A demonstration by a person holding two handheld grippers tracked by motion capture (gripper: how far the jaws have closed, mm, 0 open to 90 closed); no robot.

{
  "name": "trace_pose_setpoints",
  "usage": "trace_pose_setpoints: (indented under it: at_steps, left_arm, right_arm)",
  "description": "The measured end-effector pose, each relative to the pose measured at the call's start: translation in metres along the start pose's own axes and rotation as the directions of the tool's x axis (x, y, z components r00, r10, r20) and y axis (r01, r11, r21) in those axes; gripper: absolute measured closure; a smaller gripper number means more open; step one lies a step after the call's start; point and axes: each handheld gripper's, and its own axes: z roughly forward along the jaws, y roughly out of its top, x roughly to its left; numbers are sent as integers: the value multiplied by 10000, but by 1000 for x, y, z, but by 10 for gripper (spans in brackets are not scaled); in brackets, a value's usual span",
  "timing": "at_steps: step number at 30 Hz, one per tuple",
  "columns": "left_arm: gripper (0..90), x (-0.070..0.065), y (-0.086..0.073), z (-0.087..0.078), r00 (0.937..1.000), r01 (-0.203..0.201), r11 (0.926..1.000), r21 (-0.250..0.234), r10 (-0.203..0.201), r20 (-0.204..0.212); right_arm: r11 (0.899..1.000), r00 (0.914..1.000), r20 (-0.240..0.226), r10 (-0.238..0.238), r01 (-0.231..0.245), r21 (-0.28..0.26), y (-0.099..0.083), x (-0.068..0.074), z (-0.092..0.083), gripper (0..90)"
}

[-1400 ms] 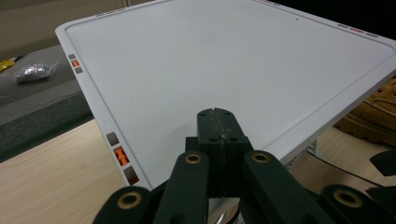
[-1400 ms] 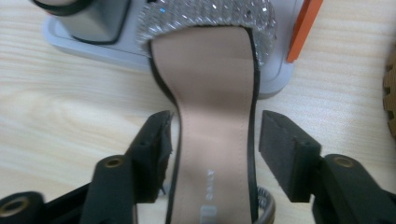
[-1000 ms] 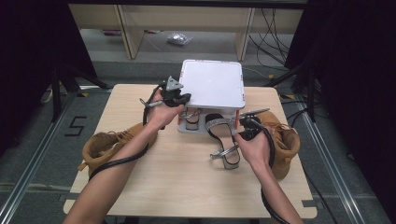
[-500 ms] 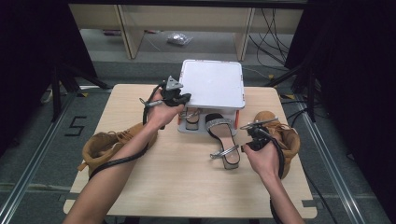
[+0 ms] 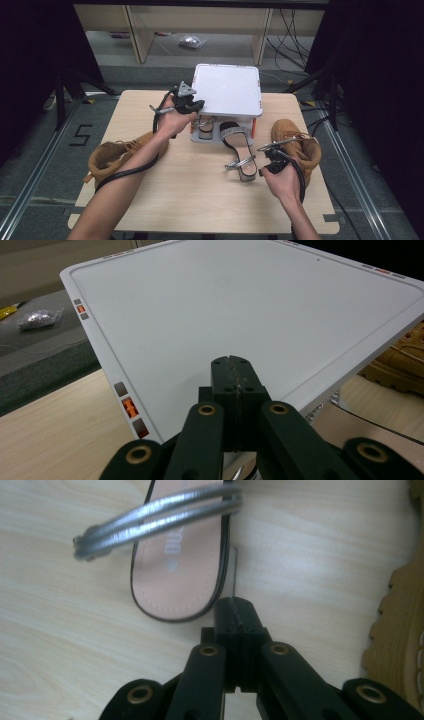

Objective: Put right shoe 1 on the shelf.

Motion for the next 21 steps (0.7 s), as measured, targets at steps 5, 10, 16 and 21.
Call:
trace_pose_setpoints:
  at_steps: [5,10,16,21]
  left_arm:
    - [899,1,0,0,10000,-15,10000,77,14,27]
    - [899,2,1,0,10000,-25,9999,138,24,80]
    - [899,2,1,0,10000,-6,9999,139,5,86]
    - [899,2,1,0,10000,-40,9999,143,39,82]
  right_arm:
    - [9997,10000,-73,-54,56,222,-7,2,6,900]
    - [9987,9998,-163,-129,137,494,-11,7,10,900]
    - [9978,9988,-119,-480,485,452,-11,10,13,900]
    - [9973,9994,-266,-233,251,684,-11,14,16,900]
